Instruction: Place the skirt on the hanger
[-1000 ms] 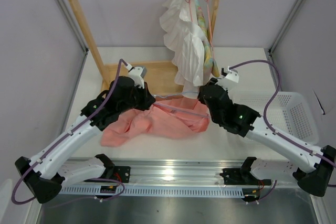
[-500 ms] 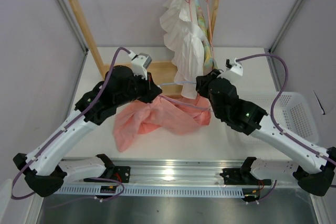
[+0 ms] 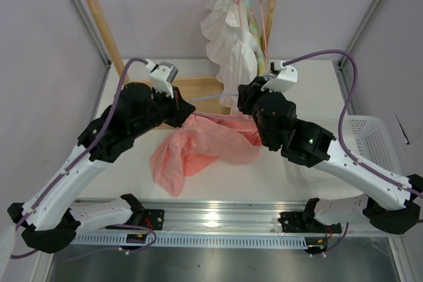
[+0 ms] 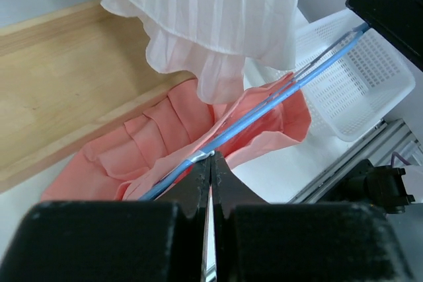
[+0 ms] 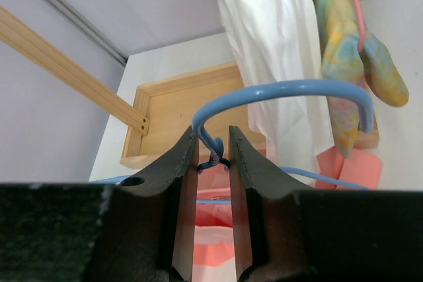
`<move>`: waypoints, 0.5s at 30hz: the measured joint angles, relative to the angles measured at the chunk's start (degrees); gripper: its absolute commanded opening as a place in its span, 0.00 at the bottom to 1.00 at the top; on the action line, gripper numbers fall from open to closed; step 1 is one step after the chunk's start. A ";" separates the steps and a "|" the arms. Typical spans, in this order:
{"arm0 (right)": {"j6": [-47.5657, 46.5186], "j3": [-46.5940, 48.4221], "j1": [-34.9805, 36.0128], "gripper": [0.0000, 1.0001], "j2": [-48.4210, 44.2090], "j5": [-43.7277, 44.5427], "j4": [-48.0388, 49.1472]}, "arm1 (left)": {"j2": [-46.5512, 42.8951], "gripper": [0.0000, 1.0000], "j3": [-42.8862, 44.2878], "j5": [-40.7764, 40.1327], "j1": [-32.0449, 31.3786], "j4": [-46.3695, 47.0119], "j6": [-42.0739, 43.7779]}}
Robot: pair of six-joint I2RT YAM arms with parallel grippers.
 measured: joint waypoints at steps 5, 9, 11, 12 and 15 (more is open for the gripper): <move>-8.07 2.29 5.42 0.00 2.25 3.89 2.93 | -4.39 0.26 0.33 -0.57 -0.07 -1.05 1.77; -12.79 3.21 8.33 0.00 3.63 5.66 5.55 | -8.61 0.36 0.33 -0.48 -0.09 -1.46 3.37; -15.34 4.15 9.14 0.00 4.28 5.90 6.10 | -10.47 0.39 0.33 -0.17 -0.09 -0.50 4.11; -16.90 4.63 9.64 0.00 4.66 6.01 6.51 | -11.54 0.43 0.33 0.07 -0.09 0.44 4.44; -21.68 5.79 11.28 0.00 6.10 6.23 7.28 | -15.10 0.49 0.28 0.59 -0.11 2.97 5.49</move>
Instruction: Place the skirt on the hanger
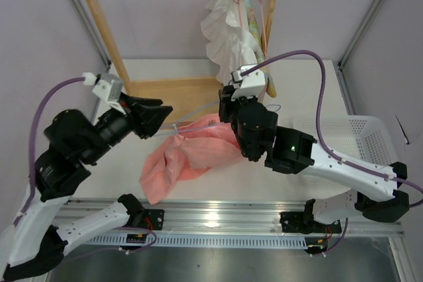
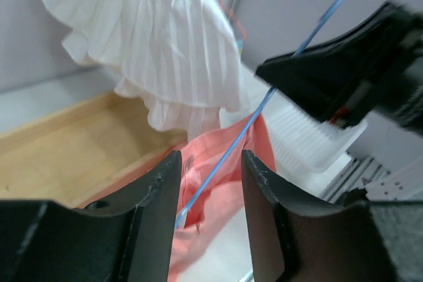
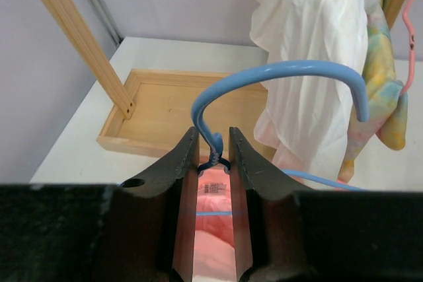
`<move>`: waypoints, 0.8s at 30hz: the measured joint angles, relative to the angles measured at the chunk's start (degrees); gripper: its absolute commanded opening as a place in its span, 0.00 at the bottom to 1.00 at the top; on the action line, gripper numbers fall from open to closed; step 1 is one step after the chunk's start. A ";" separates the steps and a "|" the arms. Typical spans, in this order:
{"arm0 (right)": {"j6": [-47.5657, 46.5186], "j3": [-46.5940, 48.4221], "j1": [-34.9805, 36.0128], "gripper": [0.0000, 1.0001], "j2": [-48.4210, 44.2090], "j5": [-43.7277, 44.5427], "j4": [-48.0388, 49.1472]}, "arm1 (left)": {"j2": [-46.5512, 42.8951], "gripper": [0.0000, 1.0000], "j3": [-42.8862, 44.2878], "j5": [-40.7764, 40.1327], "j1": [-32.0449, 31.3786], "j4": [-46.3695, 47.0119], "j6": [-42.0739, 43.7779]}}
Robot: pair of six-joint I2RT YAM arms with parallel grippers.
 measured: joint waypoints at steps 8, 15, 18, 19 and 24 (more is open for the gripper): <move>-10.69 8.92 3.78 0.00 5.95 0.09 0.33 | -2.78 0.51 4.87 1.44 0.00 5.38 5.20; -14.29 16.22 4.50 0.00 8.98 -1.73 -1.09 | 4.68 0.53 5.14 6.05 0.00 6.62 10.60; -14.82 18.29 4.68 0.00 9.88 -2.89 -1.57 | 8.17 0.53 5.11 7.19 0.00 6.54 13.03; -14.86 18.97 4.79 0.00 10.10 -3.13 -2.69 | 9.38 0.53 5.11 7.39 0.00 6.91 13.81; -14.64 19.69 4.87 0.00 10.40 -5.60 -6.16 | 12.39 0.53 5.03 8.68 0.04 7.63 17.03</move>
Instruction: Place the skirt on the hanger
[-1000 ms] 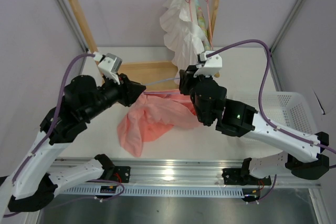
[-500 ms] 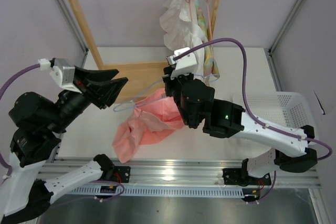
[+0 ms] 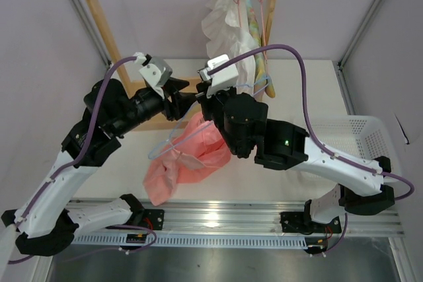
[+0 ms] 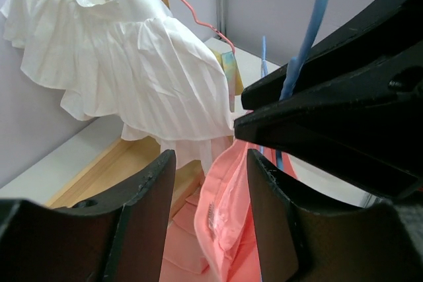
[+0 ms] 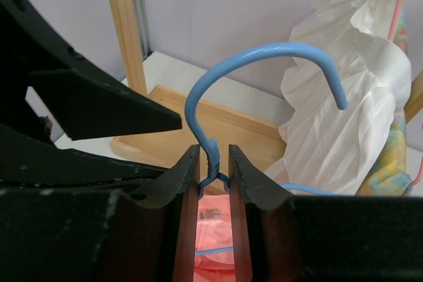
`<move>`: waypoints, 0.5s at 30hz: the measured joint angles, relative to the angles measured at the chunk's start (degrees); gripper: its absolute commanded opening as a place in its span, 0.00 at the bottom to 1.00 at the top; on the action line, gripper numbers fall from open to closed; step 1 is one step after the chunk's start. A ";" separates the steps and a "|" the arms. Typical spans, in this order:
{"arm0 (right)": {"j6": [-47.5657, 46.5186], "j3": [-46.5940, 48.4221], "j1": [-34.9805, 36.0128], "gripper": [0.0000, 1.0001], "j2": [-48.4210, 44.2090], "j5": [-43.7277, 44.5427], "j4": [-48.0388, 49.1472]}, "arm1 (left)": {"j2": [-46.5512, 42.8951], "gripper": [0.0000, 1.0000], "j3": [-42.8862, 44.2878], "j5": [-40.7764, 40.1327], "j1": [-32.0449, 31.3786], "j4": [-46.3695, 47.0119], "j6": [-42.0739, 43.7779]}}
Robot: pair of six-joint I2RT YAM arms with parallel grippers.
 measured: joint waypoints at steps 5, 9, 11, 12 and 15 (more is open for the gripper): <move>0.96 0.50 -0.20 0.00 0.17 -1.44 -1.90 | 0.09 0.53 -0.44 3.02 0.02 0.28 1.38; 1.64 0.98 -0.74 0.00 0.63 -2.49 -2.34 | -1.57 0.57 -2.93 3.39 0.02 1.42 1.42; 2.27 0.98 -0.98 0.00 0.74 -3.28 -2.49 | -2.75 0.58 -4.04 2.19 0.00 1.40 1.38; 2.56 0.98 -1.22 0.00 0.81 -3.87 -2.62 | -3.30 0.58 -4.44 1.53 -0.02 1.44 1.36; 3.69 0.98 -2.25 0.00 0.83 -5.90 -2.78 | -5.70 0.60 -5.31 -0.39 -0.02 1.44 1.27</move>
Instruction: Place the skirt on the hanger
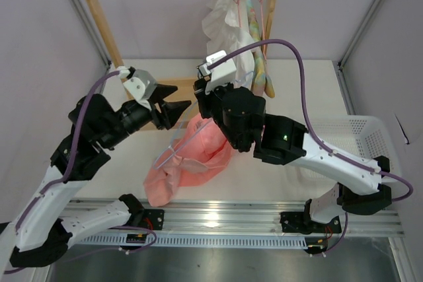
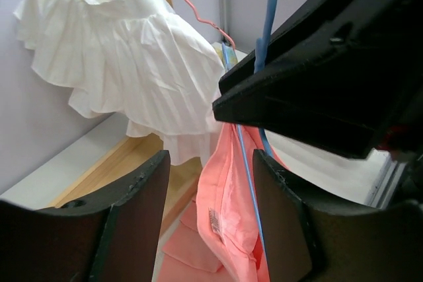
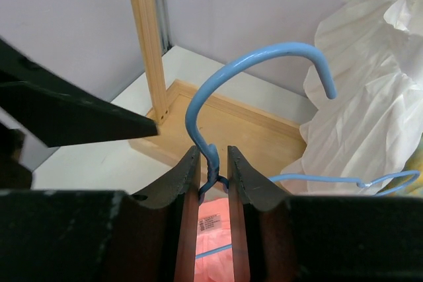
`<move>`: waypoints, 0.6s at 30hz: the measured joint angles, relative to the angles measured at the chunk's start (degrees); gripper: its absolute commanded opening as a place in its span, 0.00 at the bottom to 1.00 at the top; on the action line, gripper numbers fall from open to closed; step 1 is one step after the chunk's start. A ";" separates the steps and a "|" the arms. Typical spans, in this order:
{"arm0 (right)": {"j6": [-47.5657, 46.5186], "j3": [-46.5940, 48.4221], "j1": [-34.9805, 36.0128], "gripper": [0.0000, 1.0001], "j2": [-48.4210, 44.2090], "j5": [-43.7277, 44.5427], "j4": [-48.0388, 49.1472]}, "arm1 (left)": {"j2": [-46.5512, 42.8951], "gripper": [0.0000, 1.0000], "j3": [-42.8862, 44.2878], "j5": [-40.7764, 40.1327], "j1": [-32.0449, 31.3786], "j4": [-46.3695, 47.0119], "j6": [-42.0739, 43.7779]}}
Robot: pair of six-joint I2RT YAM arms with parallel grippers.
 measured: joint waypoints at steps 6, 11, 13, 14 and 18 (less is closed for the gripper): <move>0.96 1.31 -1.18 0.00 0.50 -1.99 -1.22 | -5.57 0.62 -0.28 -5.31 0.00 0.31 -0.63; 0.68 5.70 -0.04 0.00 3.23 -1.86 -2.14 | -6.93 0.60 2.27 -3.72 0.00 -0.46 -0.61; -0.31 8.28 1.18 0.00 5.25 -0.70 -2.25 | -6.80 0.61 2.34 -2.36 0.00 -0.85 -0.59; -1.03 9.70 2.05 0.00 6.43 0.07 -2.19 | -6.73 0.61 2.21 -1.40 -0.02 -1.18 -0.57; -4.04 14.10 5.40 0.00 10.67 3.37 -2.64 | -6.99 0.60 1.09 0.17 0.04 -2.86 -0.44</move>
